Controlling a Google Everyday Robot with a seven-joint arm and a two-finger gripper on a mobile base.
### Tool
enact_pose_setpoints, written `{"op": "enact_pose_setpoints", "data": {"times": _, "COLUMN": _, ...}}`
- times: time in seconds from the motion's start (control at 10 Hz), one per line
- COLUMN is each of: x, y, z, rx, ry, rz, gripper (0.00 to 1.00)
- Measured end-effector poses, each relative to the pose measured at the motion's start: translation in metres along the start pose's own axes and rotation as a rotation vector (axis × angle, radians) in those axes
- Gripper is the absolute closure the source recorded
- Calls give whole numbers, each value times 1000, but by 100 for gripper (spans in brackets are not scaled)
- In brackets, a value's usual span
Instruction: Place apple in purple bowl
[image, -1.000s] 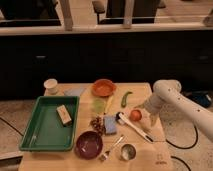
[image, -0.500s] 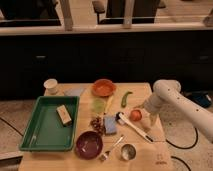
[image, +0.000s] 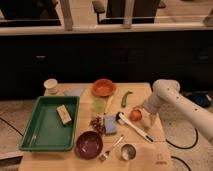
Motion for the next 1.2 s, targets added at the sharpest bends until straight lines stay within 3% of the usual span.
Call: {"op": "enact_pose_setpoints", "data": {"times": 1.2, "x": -2, "y": -2, "z": 7, "rx": 4, "ry": -71, "rz": -38, "gripper": 20}}
